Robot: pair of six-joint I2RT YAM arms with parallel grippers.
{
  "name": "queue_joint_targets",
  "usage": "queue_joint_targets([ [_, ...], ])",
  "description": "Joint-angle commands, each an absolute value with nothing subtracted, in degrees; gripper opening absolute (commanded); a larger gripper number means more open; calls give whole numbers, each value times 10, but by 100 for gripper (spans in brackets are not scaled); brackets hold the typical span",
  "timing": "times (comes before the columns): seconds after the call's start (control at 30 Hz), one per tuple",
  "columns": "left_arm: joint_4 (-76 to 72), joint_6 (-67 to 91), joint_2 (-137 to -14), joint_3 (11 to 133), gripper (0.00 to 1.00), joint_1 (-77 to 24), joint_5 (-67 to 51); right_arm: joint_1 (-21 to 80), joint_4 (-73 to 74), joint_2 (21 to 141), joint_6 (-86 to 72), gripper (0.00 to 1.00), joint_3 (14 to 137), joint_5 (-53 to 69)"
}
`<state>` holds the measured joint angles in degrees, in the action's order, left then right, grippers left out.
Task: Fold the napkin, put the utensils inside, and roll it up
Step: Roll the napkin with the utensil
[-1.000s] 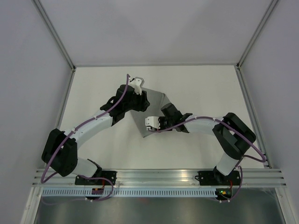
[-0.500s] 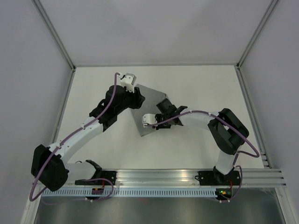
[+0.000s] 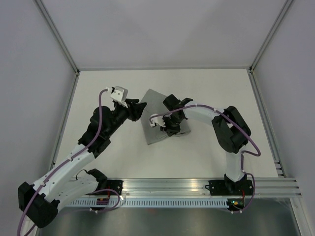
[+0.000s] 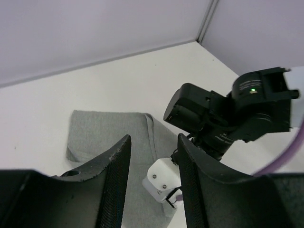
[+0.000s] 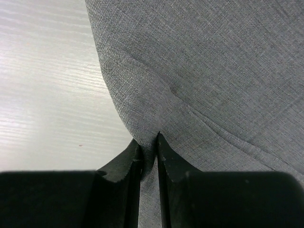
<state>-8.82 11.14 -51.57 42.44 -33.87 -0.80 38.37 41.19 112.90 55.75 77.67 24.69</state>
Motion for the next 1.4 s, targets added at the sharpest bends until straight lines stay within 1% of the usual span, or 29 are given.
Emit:
queue_joint_targets([
  [0.0,-134,31,-495,427,50,-366,-19,369,540,1174,577,9,804,296],
  [0.07,-132,3,-494,431,49,-390,21,360,562,1186,583,8,822,309],
  [0.13,-146,-58,-499,429,48,-434,64,352,580,1201,589,8,831,316],
  [0.2,-174,-110,-501,419,48,-473,81,350,589,1215,591,8,841,318],
  [0.4,-333,-191,-467,336,52,-502,91,341,619,1241,601,8,862,330],
  [0.5,-371,-210,-450,317,54,-503,81,338,620,1246,601,7,862,330],
  [0.57,-367,-222,-449,317,56,-502,51,336,620,1248,602,8,864,331],
  [0.6,-350,-231,-458,323,61,-503,37,335,623,1252,605,8,866,331],
  [0.67,-312,-243,-475,337,64,-508,10,331,628,1260,606,7,873,333],
  [0.73,-274,-264,-507,357,64,-522,14,330,638,1266,609,7,879,336],
  [0.9,-264,-303,-541,358,64,-554,34,321,661,1289,613,7,902,349],
  [1.0,-238,-349,-569,366,64,-588,82,316,674,1300,618,6,914,354],
  [1.13,-216,-367,-616,371,64,-613,97,314,690,1314,622,6,930,363],
  [1.37,-214,-394,-729,367,64,-658,121,313,703,1328,628,6,940,367],
])
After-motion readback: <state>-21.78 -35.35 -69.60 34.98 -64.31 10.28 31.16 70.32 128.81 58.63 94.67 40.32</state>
